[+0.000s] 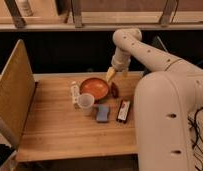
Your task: Place the ceramic cup in the ceramic bowl
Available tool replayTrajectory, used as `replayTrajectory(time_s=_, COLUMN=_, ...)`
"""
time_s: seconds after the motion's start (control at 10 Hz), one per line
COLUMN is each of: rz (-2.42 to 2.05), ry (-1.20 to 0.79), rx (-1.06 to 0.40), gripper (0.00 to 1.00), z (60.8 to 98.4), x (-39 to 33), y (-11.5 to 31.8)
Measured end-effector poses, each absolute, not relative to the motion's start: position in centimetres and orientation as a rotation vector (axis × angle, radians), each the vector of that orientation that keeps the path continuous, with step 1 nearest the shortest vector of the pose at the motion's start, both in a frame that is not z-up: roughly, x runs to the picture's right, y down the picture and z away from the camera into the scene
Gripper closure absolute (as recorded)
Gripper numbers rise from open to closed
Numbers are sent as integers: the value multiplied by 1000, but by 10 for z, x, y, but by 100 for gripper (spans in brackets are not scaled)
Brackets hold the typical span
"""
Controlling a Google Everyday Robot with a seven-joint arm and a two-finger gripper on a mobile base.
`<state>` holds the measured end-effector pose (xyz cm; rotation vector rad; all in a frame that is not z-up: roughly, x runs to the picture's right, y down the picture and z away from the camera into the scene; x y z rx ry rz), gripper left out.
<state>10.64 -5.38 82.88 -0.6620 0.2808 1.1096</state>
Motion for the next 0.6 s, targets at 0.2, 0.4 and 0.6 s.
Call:
replayTrajectory(time_s=0.2, rz=1110, ry=289, rx=-651, gripper=32, z=809, x=113, y=-39)
replayTrajectory(time_s=0.4, rz=1070, ry=283, rx=-650, gripper=32, z=793, x=103, y=-26)
replayTrajectory(time_s=0.6, rz=986, ry=276, rx=-664, gripper=32, z=775, x=81, y=-6)
